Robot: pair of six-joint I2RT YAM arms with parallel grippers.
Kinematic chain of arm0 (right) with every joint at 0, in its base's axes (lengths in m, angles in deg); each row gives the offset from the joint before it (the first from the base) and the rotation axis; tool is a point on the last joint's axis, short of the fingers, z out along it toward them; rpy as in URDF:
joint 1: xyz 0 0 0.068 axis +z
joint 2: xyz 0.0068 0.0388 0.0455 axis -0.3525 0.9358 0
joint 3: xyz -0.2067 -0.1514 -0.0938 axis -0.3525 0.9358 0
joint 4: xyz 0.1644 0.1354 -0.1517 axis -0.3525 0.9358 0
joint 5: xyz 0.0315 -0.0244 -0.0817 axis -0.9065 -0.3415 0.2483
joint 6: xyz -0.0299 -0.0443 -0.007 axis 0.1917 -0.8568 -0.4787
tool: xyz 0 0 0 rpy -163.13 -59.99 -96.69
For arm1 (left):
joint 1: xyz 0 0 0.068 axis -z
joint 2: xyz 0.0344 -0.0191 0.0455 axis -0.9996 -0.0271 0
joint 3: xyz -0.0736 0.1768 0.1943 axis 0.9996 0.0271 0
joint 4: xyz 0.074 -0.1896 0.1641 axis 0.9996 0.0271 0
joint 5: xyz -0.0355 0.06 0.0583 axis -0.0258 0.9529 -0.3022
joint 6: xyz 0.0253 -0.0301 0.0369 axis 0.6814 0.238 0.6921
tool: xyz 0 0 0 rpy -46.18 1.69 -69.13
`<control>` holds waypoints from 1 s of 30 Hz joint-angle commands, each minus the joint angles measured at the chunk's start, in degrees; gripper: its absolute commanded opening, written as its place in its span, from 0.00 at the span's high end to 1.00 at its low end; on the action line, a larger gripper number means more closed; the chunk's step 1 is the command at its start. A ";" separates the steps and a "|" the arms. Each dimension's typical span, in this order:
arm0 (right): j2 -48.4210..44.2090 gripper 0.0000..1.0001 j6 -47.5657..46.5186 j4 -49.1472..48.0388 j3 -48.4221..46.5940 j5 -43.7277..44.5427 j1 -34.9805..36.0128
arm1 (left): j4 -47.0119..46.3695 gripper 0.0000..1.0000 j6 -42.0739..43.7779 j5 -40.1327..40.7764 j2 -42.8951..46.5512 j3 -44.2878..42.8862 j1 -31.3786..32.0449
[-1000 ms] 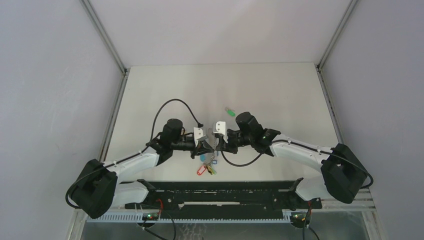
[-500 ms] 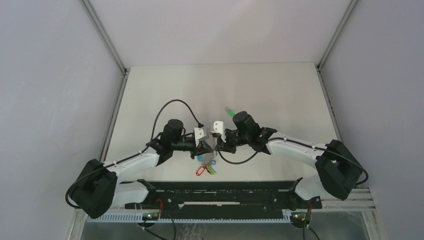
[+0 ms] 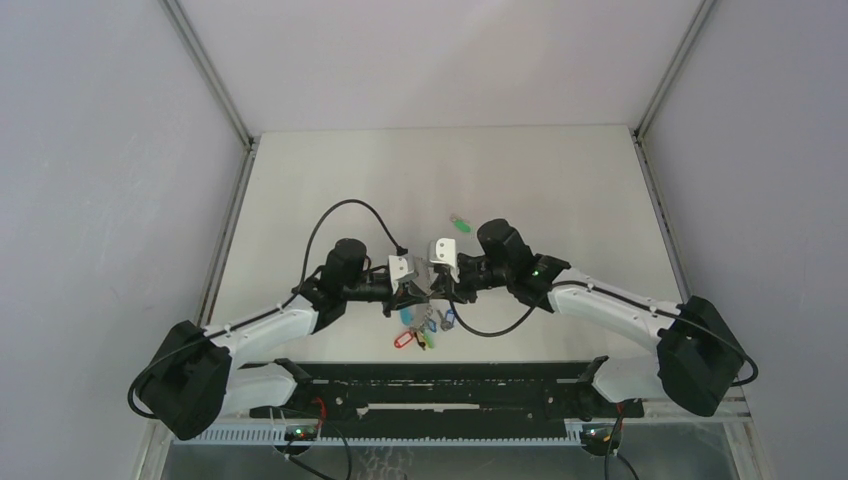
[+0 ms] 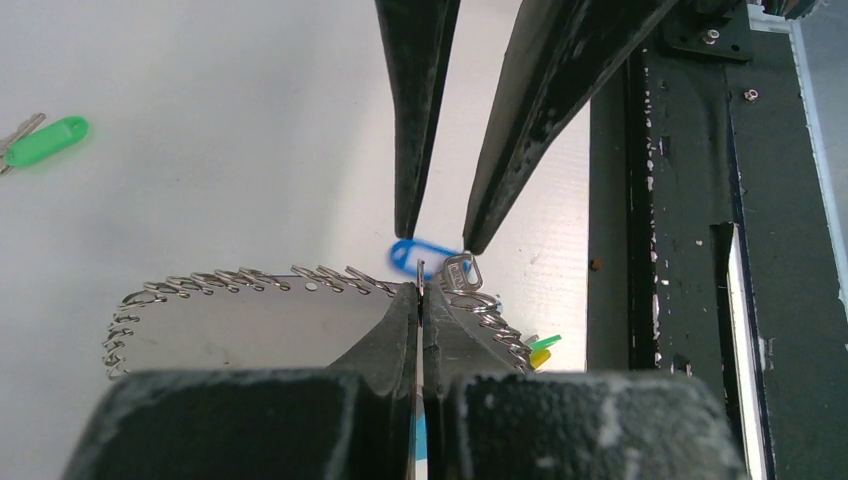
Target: Put the keys on the keyring
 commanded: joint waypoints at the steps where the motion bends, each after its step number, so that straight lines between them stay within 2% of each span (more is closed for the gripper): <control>1: -2.98 0.78 -0.64 -0.86 0.95 -0.88 -1.27 | -3.31 1.00 0.55 -0.81 1.62 -1.72 0.34; 5: -3.02 0.78 0.27 0.60 2.74 1.51 -2.18 | -1.42 1.00 1.44 0.42 1.58 -2.09 0.33; 11: -4.54 0.77 9.19 3.03 5.28 8.80 -2.07 | 1.54 1.00 2.47 3.75 2.56 -2.35 -0.29; 14: -5.33 0.77 10.10 5.67 6.21 10.97 -0.73 | 1.31 1.00 1.83 4.49 2.72 -2.26 -1.08; 19: -3.21 0.77 16.80 7.13 6.64 13.19 1.34 | 0.93 1.00 0.41 6.56 2.71 -2.15 -1.95; 22: -1.39 0.78 20.42 7.63 6.93 11.06 1.72 | 0.11 1.00 -0.50 7.20 3.08 -1.67 -2.37; 25: -0.45 0.80 23.35 5.95 8.03 10.81 2.67 | -0.32 1.00 -0.96 7.35 3.11 -1.61 -2.65; 30: -1.33 0.81 27.95 -2.57 13.07 11.88 4.67 | -0.67 1.00 -1.22 7.33 3.33 -1.33 -2.74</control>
